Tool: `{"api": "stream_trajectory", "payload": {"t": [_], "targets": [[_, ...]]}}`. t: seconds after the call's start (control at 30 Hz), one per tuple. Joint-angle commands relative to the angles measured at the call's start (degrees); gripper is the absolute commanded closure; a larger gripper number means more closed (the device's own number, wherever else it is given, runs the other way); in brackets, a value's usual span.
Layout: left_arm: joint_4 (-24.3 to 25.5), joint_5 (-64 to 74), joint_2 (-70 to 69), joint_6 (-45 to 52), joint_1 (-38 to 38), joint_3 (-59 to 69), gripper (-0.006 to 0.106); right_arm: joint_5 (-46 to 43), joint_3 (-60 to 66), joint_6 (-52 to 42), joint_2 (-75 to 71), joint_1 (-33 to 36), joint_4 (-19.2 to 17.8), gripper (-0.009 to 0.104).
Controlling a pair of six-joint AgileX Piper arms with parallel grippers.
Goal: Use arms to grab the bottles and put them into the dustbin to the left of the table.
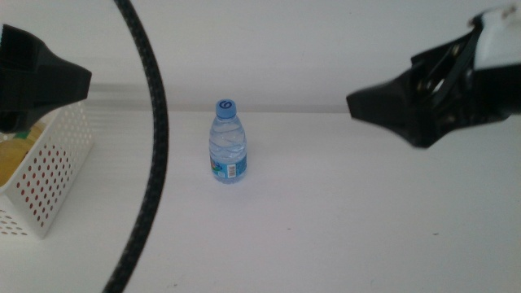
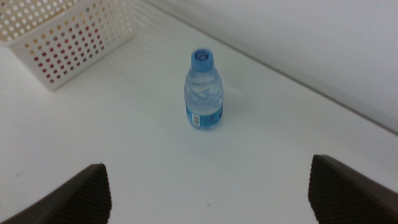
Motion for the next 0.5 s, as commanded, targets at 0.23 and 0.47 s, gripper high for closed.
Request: {"api": "stream_trajectory", "payload": {"t": [0.23, 0.47], "targets": [[0.0, -1.1, -0.1, -0.4, -0.6, 0.0, 0.007, 3.6, -3.8, -0.6, -0.3, 0.0, -1.1, 0.010], [0.0, -1.1, -0.1, -0.4, -0.6, 0.0, 0.007, 3.6, -3.8, 0.3, -0.3, 0.0, -1.1, 0.010]]}}
